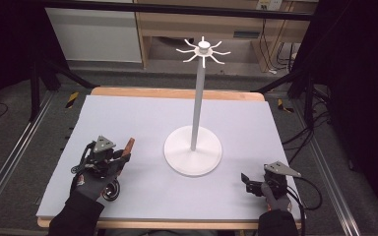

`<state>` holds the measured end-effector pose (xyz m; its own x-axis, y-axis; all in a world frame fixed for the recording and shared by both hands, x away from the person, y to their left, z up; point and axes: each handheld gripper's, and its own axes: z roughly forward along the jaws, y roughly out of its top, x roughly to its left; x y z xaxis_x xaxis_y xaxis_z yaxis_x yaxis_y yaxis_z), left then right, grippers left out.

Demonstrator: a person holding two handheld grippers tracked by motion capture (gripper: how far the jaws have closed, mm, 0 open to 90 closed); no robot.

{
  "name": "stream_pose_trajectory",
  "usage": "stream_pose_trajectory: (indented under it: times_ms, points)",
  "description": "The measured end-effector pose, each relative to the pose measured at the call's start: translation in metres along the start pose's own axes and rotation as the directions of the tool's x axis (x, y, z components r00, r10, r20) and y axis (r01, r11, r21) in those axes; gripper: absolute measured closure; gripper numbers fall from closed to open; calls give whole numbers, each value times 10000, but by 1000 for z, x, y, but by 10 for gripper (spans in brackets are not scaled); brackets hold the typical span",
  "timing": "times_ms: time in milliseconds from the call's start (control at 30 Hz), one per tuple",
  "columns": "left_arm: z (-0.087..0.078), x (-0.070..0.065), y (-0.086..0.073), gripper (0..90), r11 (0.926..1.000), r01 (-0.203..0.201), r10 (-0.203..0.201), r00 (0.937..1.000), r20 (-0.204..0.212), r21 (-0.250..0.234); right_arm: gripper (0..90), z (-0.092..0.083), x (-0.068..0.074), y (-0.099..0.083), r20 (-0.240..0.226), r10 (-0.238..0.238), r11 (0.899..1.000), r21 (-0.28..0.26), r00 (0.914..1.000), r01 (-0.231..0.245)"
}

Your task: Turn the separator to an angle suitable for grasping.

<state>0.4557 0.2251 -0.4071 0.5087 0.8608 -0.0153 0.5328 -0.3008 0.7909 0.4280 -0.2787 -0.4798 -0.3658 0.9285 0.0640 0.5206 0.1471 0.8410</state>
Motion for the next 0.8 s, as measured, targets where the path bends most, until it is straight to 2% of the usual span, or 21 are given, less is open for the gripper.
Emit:
stream_pose_trajectory:
  times_ms: [200,333,600,800]
  points:
    - [-4,-2,1,674,9992,-101,94,9998,-200,-393,37,0,0,0,13,-8,10000,-15,10000,8]
    - [-5,-4,1,675,9988,-155,145,9997,-214,-454,37,0,0,0,6,-3,10000,-10,10000,3]
    - [-14,-8,5,674,9958,-174,171,9998,-49,-898,37,0,0,0,16,-13,10000,-12,10000,13]
    - [-22,-13,8,674,9905,-149,166,9998,120,-1365,37,0,0,0,27,35,10000,-44,10000,-35]
